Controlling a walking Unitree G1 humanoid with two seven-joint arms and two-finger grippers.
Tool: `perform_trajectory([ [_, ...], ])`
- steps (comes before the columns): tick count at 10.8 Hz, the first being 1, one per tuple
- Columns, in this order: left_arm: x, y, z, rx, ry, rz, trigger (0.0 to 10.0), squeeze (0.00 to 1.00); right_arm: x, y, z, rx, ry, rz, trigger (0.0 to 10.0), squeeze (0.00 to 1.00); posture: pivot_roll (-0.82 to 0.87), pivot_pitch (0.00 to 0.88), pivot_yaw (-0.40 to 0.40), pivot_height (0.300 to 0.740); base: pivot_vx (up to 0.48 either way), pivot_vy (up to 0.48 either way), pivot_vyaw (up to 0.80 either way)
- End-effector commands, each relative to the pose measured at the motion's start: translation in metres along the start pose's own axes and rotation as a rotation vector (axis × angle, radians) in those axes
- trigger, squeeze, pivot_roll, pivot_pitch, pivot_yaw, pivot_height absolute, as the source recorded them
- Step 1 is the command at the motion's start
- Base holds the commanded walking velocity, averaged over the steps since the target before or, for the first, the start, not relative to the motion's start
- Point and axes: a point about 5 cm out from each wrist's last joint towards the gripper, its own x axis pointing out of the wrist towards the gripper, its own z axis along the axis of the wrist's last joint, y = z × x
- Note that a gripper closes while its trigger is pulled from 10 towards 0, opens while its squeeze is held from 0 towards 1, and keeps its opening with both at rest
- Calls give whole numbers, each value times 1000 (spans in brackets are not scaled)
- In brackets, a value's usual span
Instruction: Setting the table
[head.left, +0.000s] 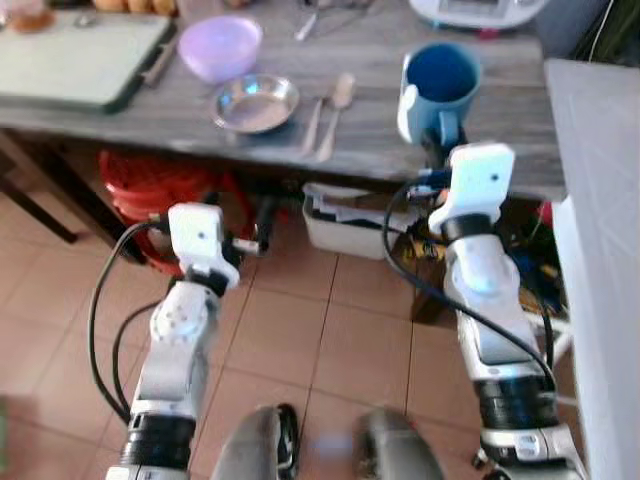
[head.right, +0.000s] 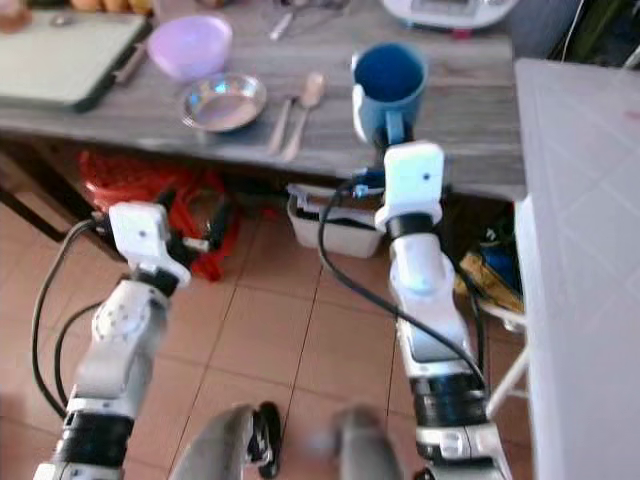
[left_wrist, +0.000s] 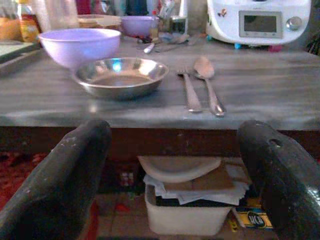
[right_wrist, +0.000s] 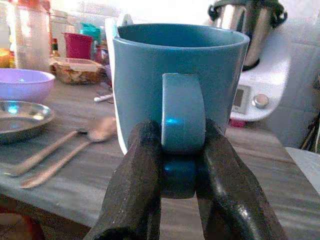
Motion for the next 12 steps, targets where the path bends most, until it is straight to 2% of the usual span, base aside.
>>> perform_trajectory([
  [1, -1, -4, 1, -7, -3, -22, 10000, 0, 0, -3, 5, -11, -27, -4, 10000, 0, -63, 182, 41, 740, 480, 0, 0],
  [7, 0, -2, 4, -6, -14, -13, 10000, 0, 0, -2, 5, -21, -34, 8, 10000, 0, -59, 185, 44, 740, 440, 0, 0],
  [11, 2, 10, 15, 5, -61, 60, 10000, 0, 0, -2, 5, -31, -37, 18, 10000, 0, -60, 189, 41, 740, 0, 0, 0],
  [12, 2, 12, 15, 2, -62, 71, 10000, 0, 0, -2, 5, -29, -34, 21, 10000, 0, -62, 192, 41, 740, 0, 0, 550],
])
